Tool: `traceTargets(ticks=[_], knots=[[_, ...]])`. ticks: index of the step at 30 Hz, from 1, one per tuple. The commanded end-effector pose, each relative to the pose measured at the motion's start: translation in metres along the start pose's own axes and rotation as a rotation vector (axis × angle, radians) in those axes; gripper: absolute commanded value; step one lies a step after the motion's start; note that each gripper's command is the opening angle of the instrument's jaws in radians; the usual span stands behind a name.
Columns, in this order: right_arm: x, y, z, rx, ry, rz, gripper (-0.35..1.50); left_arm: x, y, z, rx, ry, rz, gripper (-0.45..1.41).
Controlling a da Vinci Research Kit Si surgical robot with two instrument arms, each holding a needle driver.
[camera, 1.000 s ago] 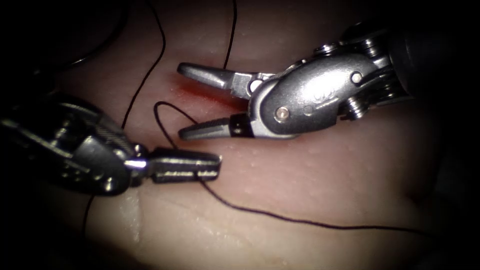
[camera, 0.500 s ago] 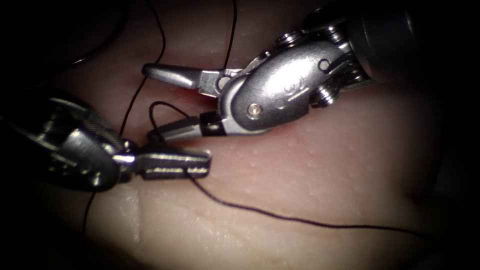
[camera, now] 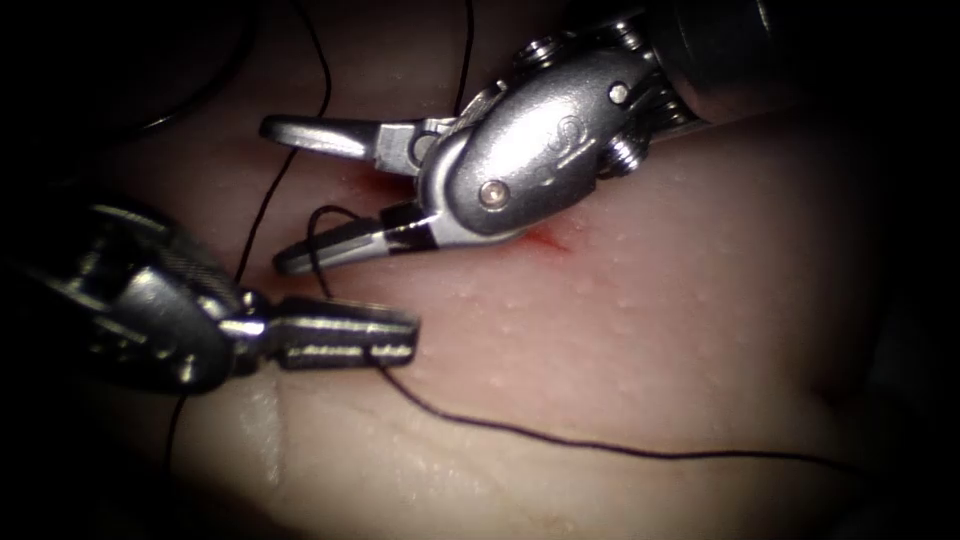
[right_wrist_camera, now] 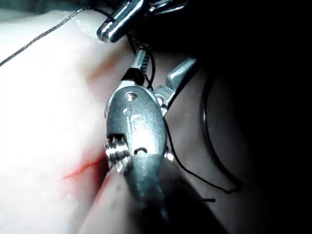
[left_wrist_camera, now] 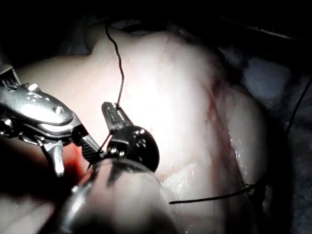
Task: Wound Closure
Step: Left gripper hands suture to right gripper
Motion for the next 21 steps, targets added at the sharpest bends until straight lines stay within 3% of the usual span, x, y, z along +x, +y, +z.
traceTargets(ticks=[1,6,7,10,11,20,21], knots=[[-0.0001,-0.0007,0.0007,0.001,0.002,0.009,0.69,0.0000,0.0007,0.0006,-0.002,0.002,-0.004,-0.45],[0.0004,-0.0012,0.0010,0.007,0.009,0.013,0.59,0.0000,0.0007,0.0006,-0.002,0.002,-0.010,-0.45],[0.0004,-0.0012,0.0010,0.008,0.010,0.013,0.47,0.0000,0.0007,0.0006,-0.002,0.002,-0.010,-0.45],[0.0003,-0.0013,0.0010,0.008,0.008,0.016,-0.22,0.0000,0.0007,0.0007,-0.002,0.002,-0.010,-0.45],[0.0003,-0.0013,0.0009,0.005,0.007,0.021,-0.35,0.0000,0.0007,0.0007,-0.002,0.002,-0.010,-0.45],[-0.0003,-0.0021,-0.0003,-0.005,-0.048,0.055,-0.35,0.0003,0.0009,0.0007,-0.003,0.005,-0.009,-0.45],[-0.0005,-0.0021,-0.0006,-0.008,-0.065,0.066,-0.35,0.0004,0.0009,0.0008,-0.001,-0.001,-0.009,-0.38]])
